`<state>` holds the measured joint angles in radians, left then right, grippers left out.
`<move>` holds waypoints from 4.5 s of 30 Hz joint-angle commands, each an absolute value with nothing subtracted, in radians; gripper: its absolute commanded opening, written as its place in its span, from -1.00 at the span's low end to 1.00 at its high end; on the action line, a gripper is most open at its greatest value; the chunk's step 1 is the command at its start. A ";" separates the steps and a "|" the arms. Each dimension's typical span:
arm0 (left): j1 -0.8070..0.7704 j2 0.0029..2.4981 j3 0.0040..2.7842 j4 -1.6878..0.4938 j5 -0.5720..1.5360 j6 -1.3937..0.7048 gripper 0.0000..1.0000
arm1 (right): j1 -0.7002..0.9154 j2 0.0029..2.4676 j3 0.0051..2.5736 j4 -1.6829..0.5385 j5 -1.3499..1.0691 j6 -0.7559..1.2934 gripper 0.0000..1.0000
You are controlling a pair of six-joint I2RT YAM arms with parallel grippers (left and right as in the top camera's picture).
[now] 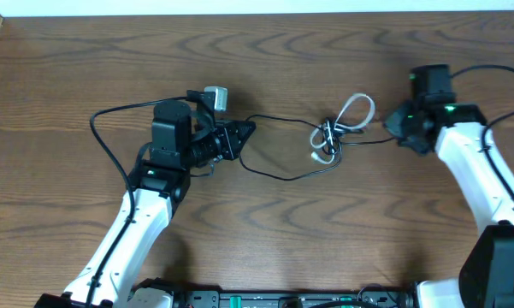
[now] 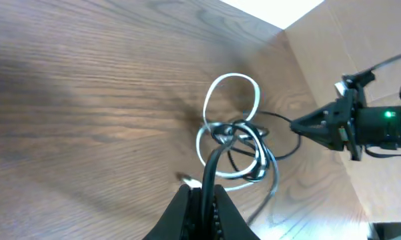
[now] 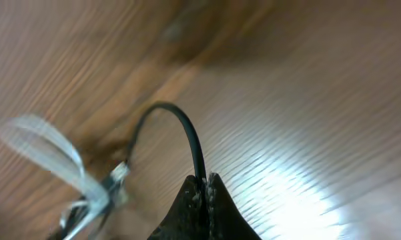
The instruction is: Untangle cables
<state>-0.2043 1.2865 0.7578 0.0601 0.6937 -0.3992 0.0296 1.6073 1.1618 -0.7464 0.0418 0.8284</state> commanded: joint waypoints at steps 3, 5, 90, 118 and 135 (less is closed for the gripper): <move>-0.130 1.266 0.757 0.059 0.685 -0.386 -0.83 | -0.080 1.596 1.163 -0.785 0.085 0.759 -0.98; -0.103 1.266 0.757 0.059 0.686 -0.386 -0.84 | -0.111 1.596 1.163 -0.800 0.085 0.748 -0.98; -0.233 1.196 0.758 0.504 0.846 -0.720 -0.84 | 0.360 1.631 1.163 -0.619 -0.530 0.106 -0.15; -0.249 1.148 0.758 0.503 0.883 -0.728 -0.84 | 0.538 1.754 1.163 -0.492 -0.243 0.369 -0.35; -0.255 1.147 0.758 0.503 0.905 -0.728 -0.84 | 0.539 1.787 1.163 -0.488 -0.193 0.489 -0.38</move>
